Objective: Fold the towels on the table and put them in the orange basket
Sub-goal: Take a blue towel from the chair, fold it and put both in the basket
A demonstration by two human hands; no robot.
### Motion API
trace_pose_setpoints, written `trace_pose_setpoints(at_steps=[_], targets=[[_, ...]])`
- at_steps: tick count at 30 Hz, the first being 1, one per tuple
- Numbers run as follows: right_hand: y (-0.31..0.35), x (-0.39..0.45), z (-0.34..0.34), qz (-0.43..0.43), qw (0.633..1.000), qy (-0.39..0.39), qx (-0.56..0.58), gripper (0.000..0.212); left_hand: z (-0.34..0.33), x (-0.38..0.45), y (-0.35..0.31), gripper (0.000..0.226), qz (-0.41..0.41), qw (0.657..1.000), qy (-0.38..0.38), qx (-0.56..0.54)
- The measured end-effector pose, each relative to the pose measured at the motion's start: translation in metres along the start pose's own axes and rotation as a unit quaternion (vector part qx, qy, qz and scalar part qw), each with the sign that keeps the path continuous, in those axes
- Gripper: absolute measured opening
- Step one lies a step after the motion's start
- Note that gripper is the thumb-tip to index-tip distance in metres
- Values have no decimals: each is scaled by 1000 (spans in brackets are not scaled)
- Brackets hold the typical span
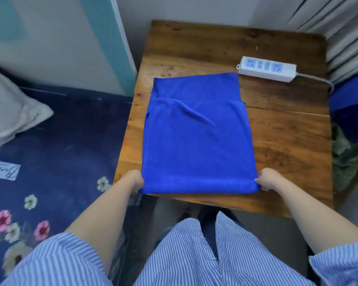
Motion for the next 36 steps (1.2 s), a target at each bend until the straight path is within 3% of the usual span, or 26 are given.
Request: trace_pose_setpoints(at_steps=[2,4,8,13,16,18,24,28,32,36], targets=[[1,-3,-13,-1,997,59,-40,36,-12,0,6,14,5,999,39,-15],[7,-7,-17,11,992,92,-85,36,-18,-1,10,29,14,996,84,-22],[27,-5,7,23,990,71,-116,16,-7,0,0,34,-5,994,113,-4],[66,12,94,58,981,-180,-41,20,84,19,-36,15,-38,993,-115,-18],[101,20,134,129,958,-251,-48,22,129,27,-65,9,-45,982,-180,-24],[118,28,154,169,945,-273,-55,25,156,33,-85,22,-54,975,-215,-21],[136,63,168,223,943,-236,-75,47,204,60,-109,27,-60,953,-293,39],[135,77,172,216,942,-239,-94,50,204,80,-107,31,-58,949,-299,75],[134,79,175,227,945,-225,-70,30,211,83,-100,23,-66,946,-313,45],[135,57,186,317,926,-183,91,14,209,63,-119,16,-205,953,-217,-49]])
Point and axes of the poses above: each hand's wrist, its own x-axis towards the middle knuckle, its own z-axis out of the back of the hand, y = z × x, the point moved 9 cm from there along x, towards the middle knuckle, and after that the axes turned 1 degree about -y, right-handed, at the moved point
